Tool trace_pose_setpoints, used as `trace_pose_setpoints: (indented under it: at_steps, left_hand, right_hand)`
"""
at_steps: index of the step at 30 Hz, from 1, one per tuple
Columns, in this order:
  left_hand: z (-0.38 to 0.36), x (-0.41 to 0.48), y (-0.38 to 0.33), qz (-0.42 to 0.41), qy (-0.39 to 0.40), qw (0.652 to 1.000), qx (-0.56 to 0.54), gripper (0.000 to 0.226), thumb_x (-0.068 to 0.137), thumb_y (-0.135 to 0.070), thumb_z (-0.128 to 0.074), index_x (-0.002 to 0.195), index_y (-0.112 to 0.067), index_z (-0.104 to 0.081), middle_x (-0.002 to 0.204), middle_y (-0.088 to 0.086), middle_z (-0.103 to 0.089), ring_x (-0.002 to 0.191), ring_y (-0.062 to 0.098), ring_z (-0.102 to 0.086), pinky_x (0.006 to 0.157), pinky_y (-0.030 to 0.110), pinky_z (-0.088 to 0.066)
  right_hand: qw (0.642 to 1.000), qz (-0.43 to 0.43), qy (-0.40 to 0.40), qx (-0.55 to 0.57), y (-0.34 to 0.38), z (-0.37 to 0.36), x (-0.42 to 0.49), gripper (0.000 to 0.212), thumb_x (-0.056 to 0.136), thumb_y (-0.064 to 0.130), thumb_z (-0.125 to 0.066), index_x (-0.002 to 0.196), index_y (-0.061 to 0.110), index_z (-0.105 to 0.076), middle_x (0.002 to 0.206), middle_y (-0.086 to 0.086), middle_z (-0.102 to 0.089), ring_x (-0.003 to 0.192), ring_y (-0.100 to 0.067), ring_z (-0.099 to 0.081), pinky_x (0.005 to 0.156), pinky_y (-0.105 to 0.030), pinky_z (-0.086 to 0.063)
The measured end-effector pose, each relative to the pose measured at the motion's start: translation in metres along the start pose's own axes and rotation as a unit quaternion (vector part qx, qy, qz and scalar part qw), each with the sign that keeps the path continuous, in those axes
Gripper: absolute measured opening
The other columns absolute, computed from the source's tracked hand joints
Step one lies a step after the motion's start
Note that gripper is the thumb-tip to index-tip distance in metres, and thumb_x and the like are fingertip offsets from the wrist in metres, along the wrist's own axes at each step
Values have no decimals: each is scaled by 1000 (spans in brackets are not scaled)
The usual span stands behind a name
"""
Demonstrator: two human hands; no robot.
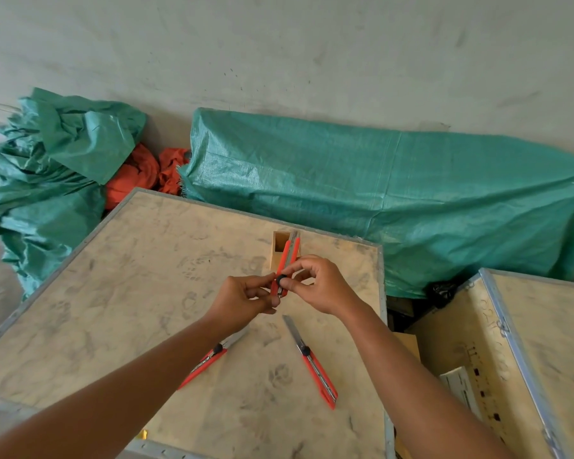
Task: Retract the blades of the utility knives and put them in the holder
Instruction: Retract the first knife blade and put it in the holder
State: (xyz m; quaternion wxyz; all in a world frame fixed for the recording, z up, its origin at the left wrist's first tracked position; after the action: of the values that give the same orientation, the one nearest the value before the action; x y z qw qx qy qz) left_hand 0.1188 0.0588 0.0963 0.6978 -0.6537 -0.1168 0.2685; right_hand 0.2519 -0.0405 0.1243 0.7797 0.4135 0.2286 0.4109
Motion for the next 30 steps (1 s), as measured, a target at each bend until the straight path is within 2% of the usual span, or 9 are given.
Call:
trace_pose_setpoints:
  at_steps: [3,6,10,13,18,24,26,28,30]
  left_hand:
    - [-1,2,-2,-2,5,1000,16,45,79,1,-78,120,-16,-70,92,-1,-81,81,21,-77,79,39,-64]
    - [-1,5,-5,-8,3,1000,15,45,79,2,-78,119,-16,-70,92,0,-80,81,21,-77,79,41,-64]
    - [-3,8,-11,-16,10,1000,10,45,77,4,-78,118,-13,-70,91,2,-80,80,22,-77,78,41,-64]
    - [-3,10,-14,-14,8,1000,18,46,78,5,-78,120,-11,-69,85,1,-81,80,23,-77,78,41,-64]
    - [-4,18,-19,-19,7,999,34,45,77,4,-79,116,-16,-72,88,1,-81,80,22,-77,80,42,-63]
    - [-9,30,-20,-28,17,998,61,46,78,6,-78,117,-17,-72,91,-1,-80,80,18,-77,77,32,-63]
    - [-10,39,-19,-27,22,997,74,48,77,4,-79,120,-17,-71,97,-1,-79,81,17,-77,79,32,-63]
    - [-10,51,-17,-16,24,996,82,50,76,2,-80,121,-19,-70,103,1,-78,81,17,-76,81,36,-63]
    - [-11,67,-14,-10,33,994,106,52,76,-2,-81,123,-22,-69,106,-2,-77,82,13,-76,79,26,-62]
  right_hand:
    - [999,4,-23,-25,4,4,-2,19,82,24,-83,96,17,-74,101,11,-64,87,-8,-68,69,-14,-48]
    - [1000,1,-3,-18,4,4,-1,28,85,26,-80,112,25,-73,118,10,-65,88,-4,-68,69,-11,-46]
    - [999,14,-33,-23,4,9,1,18,83,25,-81,101,21,-76,108,7,-68,86,-4,-68,74,-13,-51]
    - [997,13,-65,-37,4,12,2,22,79,32,-84,92,19,-71,103,5,-69,87,-6,-70,73,-15,-52]
    - [999,18,-49,-8,3,16,4,24,83,26,-81,106,24,-74,114,6,-69,90,-4,-70,73,-13,-50]
    - [995,13,-101,-12,-5,21,15,19,81,33,-82,88,18,-74,96,4,-72,85,-7,-70,77,-21,-57]
    - [993,-4,-114,23,-14,26,22,18,87,35,-77,94,18,-75,97,6,-74,90,-8,-70,81,-25,-59]
    - [990,-19,-134,50,-25,33,35,16,91,25,-72,106,18,-75,101,3,-75,93,-12,-71,83,-37,-63]
    - [987,-38,-146,45,-36,38,50,20,92,15,-71,111,19,-74,105,0,-76,94,-15,-72,85,-41,-63]
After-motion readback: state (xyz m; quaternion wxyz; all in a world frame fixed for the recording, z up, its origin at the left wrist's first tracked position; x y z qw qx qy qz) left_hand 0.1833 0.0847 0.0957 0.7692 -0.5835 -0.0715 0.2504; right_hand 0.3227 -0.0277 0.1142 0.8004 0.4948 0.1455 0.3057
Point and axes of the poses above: each hand's wrist, its own x-axis towards the middle knuckle, its own z-axis out of the back of the hand, y = z × x, the point moved 8 cm from there along x, towards the middle knuckle
